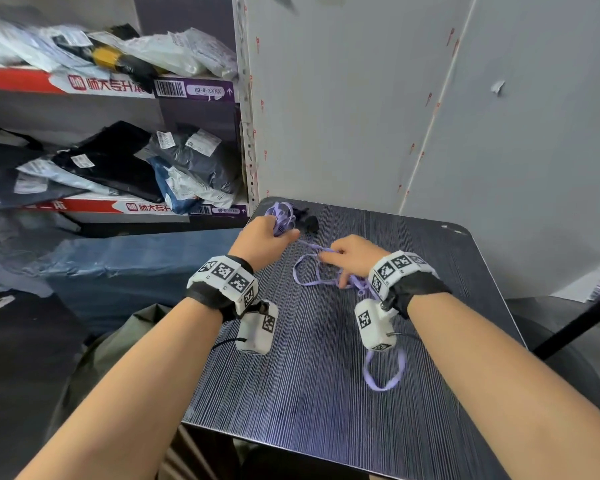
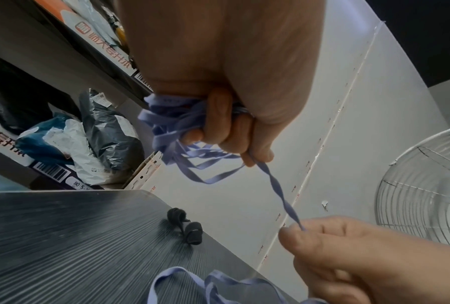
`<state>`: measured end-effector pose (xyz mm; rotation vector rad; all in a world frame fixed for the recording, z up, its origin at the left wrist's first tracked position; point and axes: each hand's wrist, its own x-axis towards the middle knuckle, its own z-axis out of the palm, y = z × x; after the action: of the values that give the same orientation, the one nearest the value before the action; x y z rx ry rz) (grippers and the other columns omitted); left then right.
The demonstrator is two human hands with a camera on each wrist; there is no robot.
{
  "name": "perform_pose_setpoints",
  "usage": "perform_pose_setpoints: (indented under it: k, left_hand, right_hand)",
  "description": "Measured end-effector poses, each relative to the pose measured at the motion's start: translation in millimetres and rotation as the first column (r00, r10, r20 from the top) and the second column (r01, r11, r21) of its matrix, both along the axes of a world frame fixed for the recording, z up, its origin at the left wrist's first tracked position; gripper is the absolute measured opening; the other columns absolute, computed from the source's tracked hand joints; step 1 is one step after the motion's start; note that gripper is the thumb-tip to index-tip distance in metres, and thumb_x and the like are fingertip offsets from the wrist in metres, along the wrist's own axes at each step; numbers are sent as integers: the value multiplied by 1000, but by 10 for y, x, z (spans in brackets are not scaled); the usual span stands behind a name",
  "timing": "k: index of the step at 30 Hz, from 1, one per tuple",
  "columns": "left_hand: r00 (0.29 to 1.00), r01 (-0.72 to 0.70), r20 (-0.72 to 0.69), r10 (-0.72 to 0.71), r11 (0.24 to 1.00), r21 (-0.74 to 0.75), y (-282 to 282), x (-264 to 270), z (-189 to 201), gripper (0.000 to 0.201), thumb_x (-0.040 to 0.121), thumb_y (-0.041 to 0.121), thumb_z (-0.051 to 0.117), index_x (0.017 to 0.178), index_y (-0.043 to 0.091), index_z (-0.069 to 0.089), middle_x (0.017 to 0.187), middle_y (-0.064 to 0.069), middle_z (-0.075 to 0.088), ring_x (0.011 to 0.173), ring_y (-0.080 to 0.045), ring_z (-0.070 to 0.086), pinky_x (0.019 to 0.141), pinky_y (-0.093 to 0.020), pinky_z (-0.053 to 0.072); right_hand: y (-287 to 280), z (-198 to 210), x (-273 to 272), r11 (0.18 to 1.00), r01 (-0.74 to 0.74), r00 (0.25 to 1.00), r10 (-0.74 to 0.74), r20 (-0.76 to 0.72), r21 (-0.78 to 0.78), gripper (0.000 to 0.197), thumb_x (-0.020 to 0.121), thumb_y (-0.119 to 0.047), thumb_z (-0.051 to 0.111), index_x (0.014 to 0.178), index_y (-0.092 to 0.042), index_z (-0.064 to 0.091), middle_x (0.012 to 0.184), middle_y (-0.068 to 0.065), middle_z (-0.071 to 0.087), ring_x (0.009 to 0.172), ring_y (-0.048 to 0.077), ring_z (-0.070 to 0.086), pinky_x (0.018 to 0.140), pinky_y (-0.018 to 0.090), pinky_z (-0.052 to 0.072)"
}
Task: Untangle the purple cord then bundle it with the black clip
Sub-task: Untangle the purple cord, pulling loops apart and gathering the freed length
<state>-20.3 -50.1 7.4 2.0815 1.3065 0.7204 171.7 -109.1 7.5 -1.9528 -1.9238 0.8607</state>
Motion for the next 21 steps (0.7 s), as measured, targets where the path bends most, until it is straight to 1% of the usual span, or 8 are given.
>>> perform_pose_setpoints:
  k: [4, 8, 11, 13, 15, 17, 19, 21]
  left_hand:
    - [1000, -23, -2, 23, 1000, -13, 4, -16, -41, 47, 90, 34, 59, 59, 16, 28, 56, -1, 30, 52, -17, 28, 51, -29, 23]
    - [999, -28, 29, 29, 999, -36, 9, 0, -48, 46, 90, 33, 59, 61, 16, 29, 58, -3, 30, 53, -17, 28, 52, -29, 24]
    - [998, -29, 54, 30, 999, -17, 12, 10, -6, 45, 91, 32, 58, 59, 16, 29, 56, -2, 30, 51, -16, 28, 50, -28, 23]
    - [997, -51, 53, 51, 999, 8, 34, -22, 19, 46, 91, 32, 57, 59, 16, 28, 55, -1, 29, 50, -15, 28, 49, -28, 23]
    - [998, -60, 26, 59, 998, 10, 53, -55, 18, 46, 91, 34, 57, 59, 15, 29, 55, 0, 30, 50, -16, 30, 49, -29, 24]
    - [998, -63, 6, 63, 998, -5, 40, -71, -5, 47, 91, 34, 57, 59, 15, 28, 56, 0, 30, 50, -16, 29, 49, -28, 24]
    - [998, -64, 15, 65, 998, -24, 16, -72, -26, 47, 91, 33, 57, 60, 16, 27, 57, -1, 29, 51, -16, 28, 50, -29, 23]
    - [998, -61, 19, 62, 997, -42, 2, -73, -45, 47, 92, 33, 56, 60, 16, 27, 57, -1, 27, 52, -16, 27, 51, -29, 22]
  right_hand:
    - [41, 126, 43, 994, -94, 956, 106, 274, -57, 27, 94, -42, 47, 80, -20, 54, 68, -3, 50, 53, 9, 46, 49, 23, 34]
    - [127, 189, 30, 993, 3, 927, -47, 373, 119, 25, 98, -24, 43, 96, -15, 66, 78, -1, 58, 65, 16, 47, 50, 25, 33]
    - [102, 136, -20, 981, 11, 920, -85, 383, 192, 31, 94, -8, 43, 111, -20, 66, 104, 6, 64, 82, 20, 54, 68, 31, 45]
    - [28, 71, -68, 993, -60, 934, 19, 356, 103, 29, 95, -11, 44, 109, -23, 65, 98, 4, 67, 83, 15, 59, 84, 35, 46]
    - [-58, 19, -108, 982, -132, 963, 159, 216, -131, 24, 96, -14, 43, 101, -25, 63, 89, 2, 70, 65, 7, 55, 75, 30, 45]
    - [-85, 34, -87, 977, -120, 976, 148, 159, -173, 21, 96, -15, 46, 93, -29, 61, 87, -1, 70, 59, 8, 53, 64, 28, 47]
    - [-43, 35, -12, 997, -6, 965, -13, 263, 72, 14, 93, -20, 53, 93, -28, 64, 89, -5, 61, 70, 12, 52, 75, 31, 49]
    - [-9, -9, 54, 894, 56, 872, -261, 415, 444, 14, 90, -28, 58, 96, -26, 70, 96, -2, 54, 92, 19, 42, 98, 39, 33]
